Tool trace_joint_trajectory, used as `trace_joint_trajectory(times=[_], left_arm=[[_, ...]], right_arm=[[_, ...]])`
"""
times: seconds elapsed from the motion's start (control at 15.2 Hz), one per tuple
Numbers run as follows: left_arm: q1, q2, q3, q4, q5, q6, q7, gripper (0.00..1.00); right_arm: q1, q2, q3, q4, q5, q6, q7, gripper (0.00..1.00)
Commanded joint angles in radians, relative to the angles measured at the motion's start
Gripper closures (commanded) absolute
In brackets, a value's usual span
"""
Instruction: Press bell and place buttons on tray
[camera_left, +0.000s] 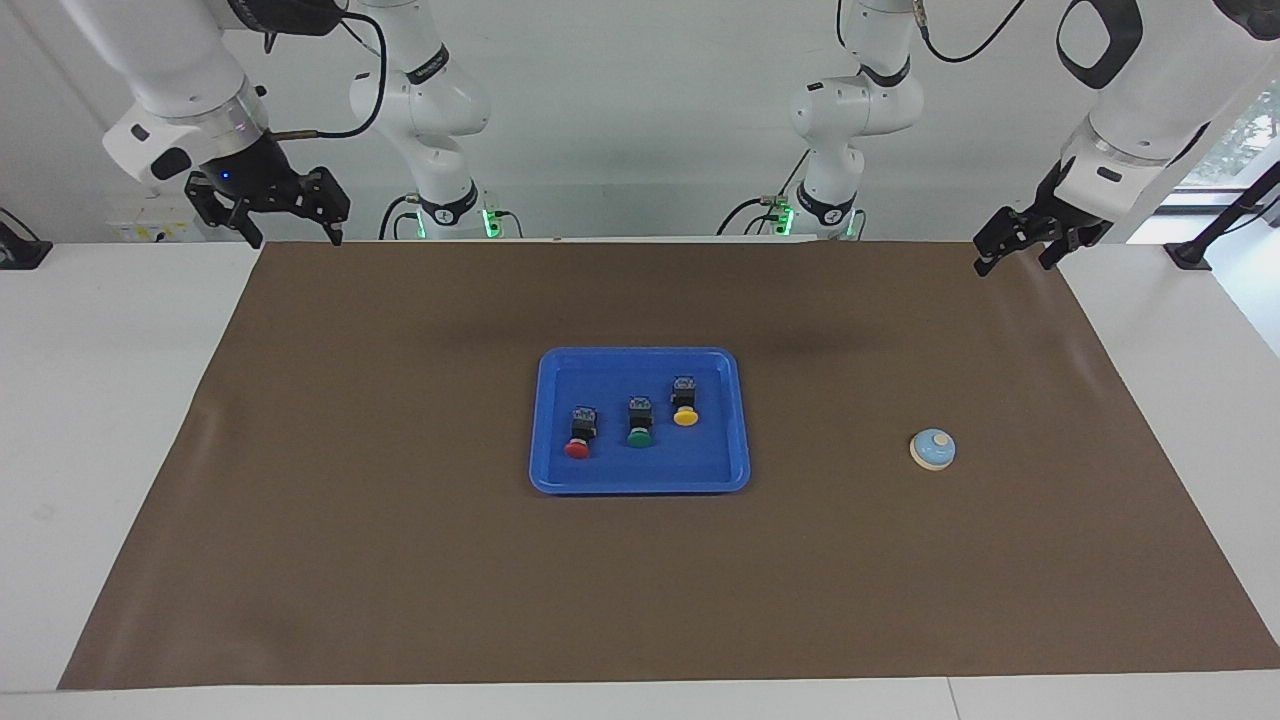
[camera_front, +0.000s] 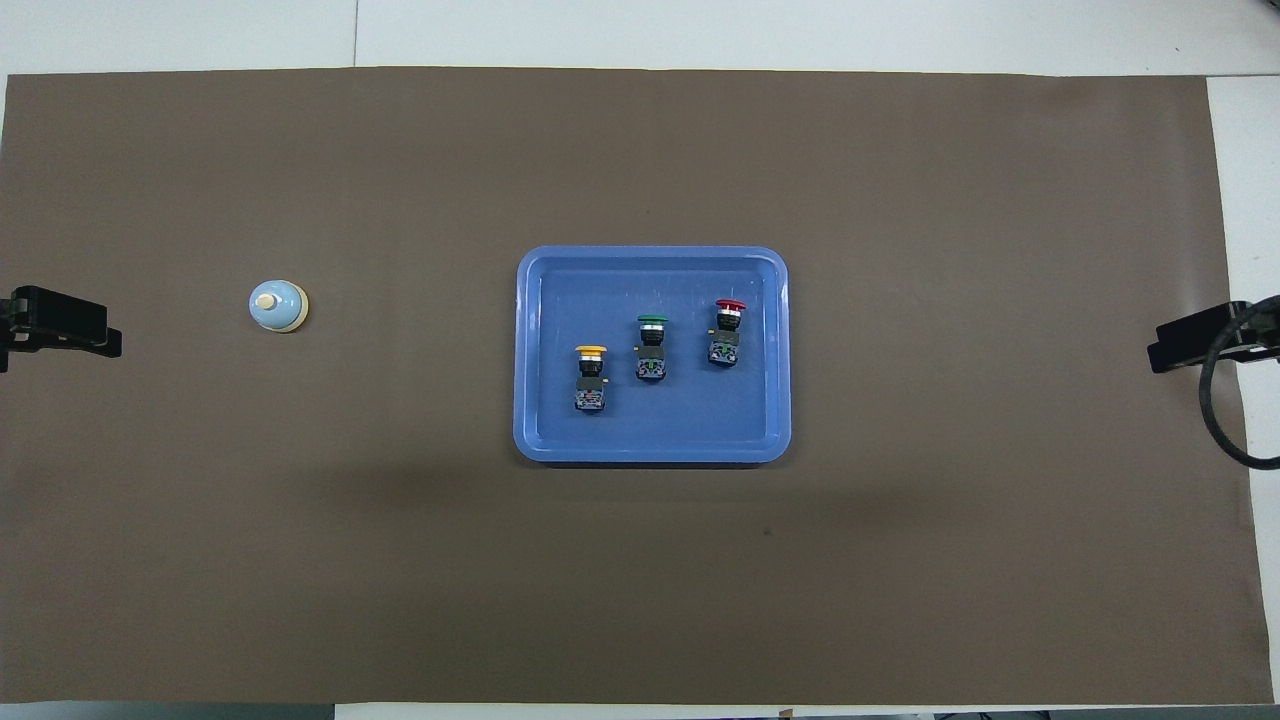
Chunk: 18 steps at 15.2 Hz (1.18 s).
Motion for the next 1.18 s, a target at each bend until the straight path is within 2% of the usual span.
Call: trace_joint_trajectory(times=[0.0, 0.79, 1.05, 1.12], left_arm=[[-0.005, -0.014, 0.003, -0.006, 0.021, -0.008, -0.002, 0.0], [-0.008, -0.014, 0.001, -0.006, 0.021, -0.005, -0.003, 0.0], [-0.013, -0.014, 0.001, -0.013, 0.021, 0.047, 0.009, 0.0], [-0.004, -0.014, 0.001, -0.025, 0.021, 0.068, 0.012, 0.07]], right_arm=[[-0.02, -0.008, 0.016, -0.028, -0.015, 0.028, -0.013, 0.0], [-0.02, -0.014, 0.01, -0.028, 0.001, 0.022, -0.004, 0.0], [-0.014, -0.015, 0.01, -0.028, -0.002, 0.018, -0.007, 0.0], [-0.015, -0.015, 0.01, -0.028, -0.002, 0.018, -0.007, 0.0]])
